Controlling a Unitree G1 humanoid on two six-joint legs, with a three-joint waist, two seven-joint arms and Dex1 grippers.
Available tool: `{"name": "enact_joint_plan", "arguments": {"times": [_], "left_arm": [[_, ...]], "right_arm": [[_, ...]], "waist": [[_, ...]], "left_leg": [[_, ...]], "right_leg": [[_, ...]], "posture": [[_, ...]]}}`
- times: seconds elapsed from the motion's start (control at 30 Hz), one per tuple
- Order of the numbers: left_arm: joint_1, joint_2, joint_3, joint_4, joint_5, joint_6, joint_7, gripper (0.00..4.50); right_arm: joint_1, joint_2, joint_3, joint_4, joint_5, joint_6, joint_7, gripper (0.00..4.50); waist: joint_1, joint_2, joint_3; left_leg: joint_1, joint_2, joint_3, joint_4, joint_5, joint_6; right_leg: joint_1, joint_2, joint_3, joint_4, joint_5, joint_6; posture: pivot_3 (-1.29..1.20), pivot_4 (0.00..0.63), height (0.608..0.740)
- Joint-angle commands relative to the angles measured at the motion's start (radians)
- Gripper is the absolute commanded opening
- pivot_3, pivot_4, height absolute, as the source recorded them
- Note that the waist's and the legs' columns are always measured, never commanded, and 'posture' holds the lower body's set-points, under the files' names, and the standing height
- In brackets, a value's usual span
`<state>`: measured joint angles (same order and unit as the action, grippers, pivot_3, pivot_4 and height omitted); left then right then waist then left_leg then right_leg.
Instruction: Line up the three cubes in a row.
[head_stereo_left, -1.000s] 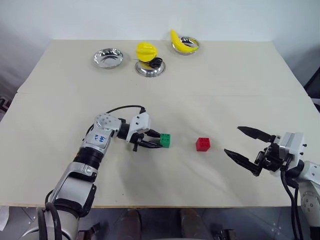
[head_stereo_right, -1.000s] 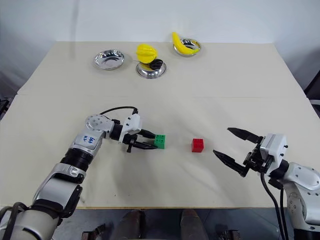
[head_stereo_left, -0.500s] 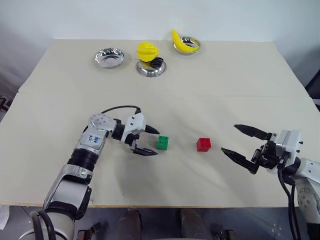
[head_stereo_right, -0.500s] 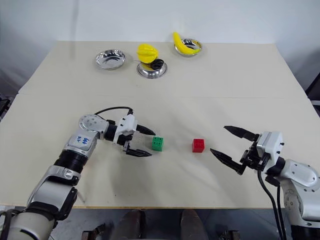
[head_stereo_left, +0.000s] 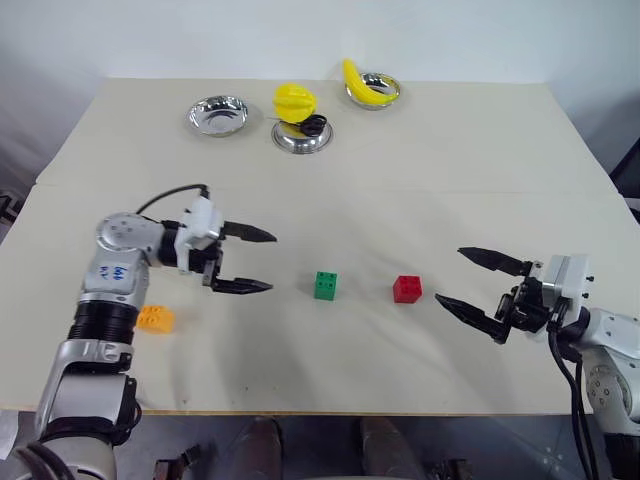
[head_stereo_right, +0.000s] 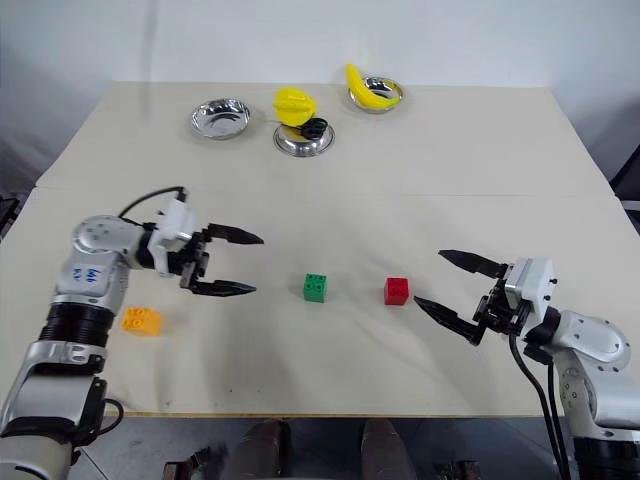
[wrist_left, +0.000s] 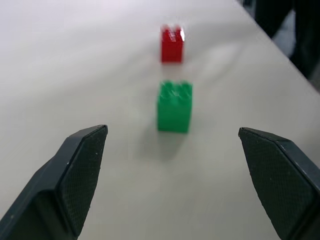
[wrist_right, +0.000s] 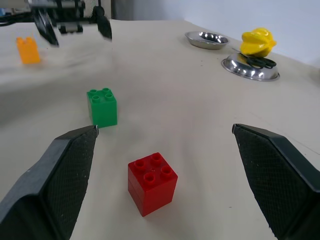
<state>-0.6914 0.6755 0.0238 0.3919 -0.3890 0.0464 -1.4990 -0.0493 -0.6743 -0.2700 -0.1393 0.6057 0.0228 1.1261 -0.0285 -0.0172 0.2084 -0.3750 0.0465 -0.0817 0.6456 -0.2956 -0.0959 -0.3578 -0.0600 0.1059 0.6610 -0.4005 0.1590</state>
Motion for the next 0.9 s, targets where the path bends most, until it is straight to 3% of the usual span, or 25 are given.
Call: {"name": "enact_joint_plan", "arguments": {"times": [0.03,0.13,0.3,0.4,0.47,0.6,0.9], "left_arm": [[0.046,0.053,0.129,-0.103,-0.092,0.070,0.061,4.46],[0.126,0.107,0.239,-0.133,-0.105,0.086,0.148,4.46],[0.396,0.194,0.541,-0.132,-0.122,0.077,0.297,4.46],[0.645,0.186,0.776,-0.174,-0.131,0.088,0.382,4.46],[0.753,0.164,0.864,-0.198,-0.151,0.097,0.414,4.46],[0.928,0.105,0.943,-0.238,-0.165,0.108,0.433,4.46],[1.225,-0.026,0.985,-0.236,-0.146,-0.012,0.372,4.46]], "right_arm": [[-0.047,0.008,0.018,0.014,0.023,0.005,0.036,4.50],[-0.087,0.016,0.044,0.024,0.031,0.017,0.058,4.50],[-0.155,0.042,0.100,0.030,0.017,-0.005,0.110,4.50],[-0.191,0.055,0.140,0.019,0.023,-0.009,0.156,4.50],[-0.196,0.056,0.158,-0.001,0.040,0.006,0.187,4.50],[-0.167,0.036,0.206,-0.048,0.029,-0.015,0.278,4.50],[-0.128,0.042,0.212,-0.045,0.024,-0.070,0.352,4.50]], "waist": [[-0.004,0.000,0.000],[-0.011,0.000,0.000],[-0.028,0.001,0.000],[-0.040,0.000,0.001],[-0.034,-0.001,0.001],[0.000,-0.002,0.001],[-0.008,-0.005,-0.001]], "left_leg": [[0.000,0.000,0.000,0.000,0.000,0.000],[0.000,0.001,0.000,-0.001,0.000,0.000],[0.001,0.001,0.001,-0.003,-0.001,0.001],[0.001,0.002,0.003,-0.005,-0.001,0.001],[0.002,0.001,0.005,-0.008,-0.004,0.007],[0.002,0.001,0.004,-0.008,-0.005,0.006],[0.005,0.001,0.007,-0.010,-0.006,0.005]], "right_leg": [[0.000,0.000,0.000,0.000,0.000,0.000],[-0.001,0.000,0.000,0.000,0.000,0.000],[-0.002,0.000,0.001,-0.001,0.000,0.000],[-0.002,-0.001,0.002,-0.002,0.000,-0.001],[-0.003,-0.002,0.003,-0.002,0.000,-0.001],[-0.002,-0.003,0.002,-0.003,0.000,-0.001],[0.000,-0.003,0.003,-0.008,0.001,-0.002]], "posture": [[0.00,0.150,0.740],[0.00,0.150,0.740],[0.00,0.150,0.740],[0.00,0.150,0.740],[0.00,0.150,0.740],[0.00,0.150,0.740],[0.00,0.150,0.740]]}}
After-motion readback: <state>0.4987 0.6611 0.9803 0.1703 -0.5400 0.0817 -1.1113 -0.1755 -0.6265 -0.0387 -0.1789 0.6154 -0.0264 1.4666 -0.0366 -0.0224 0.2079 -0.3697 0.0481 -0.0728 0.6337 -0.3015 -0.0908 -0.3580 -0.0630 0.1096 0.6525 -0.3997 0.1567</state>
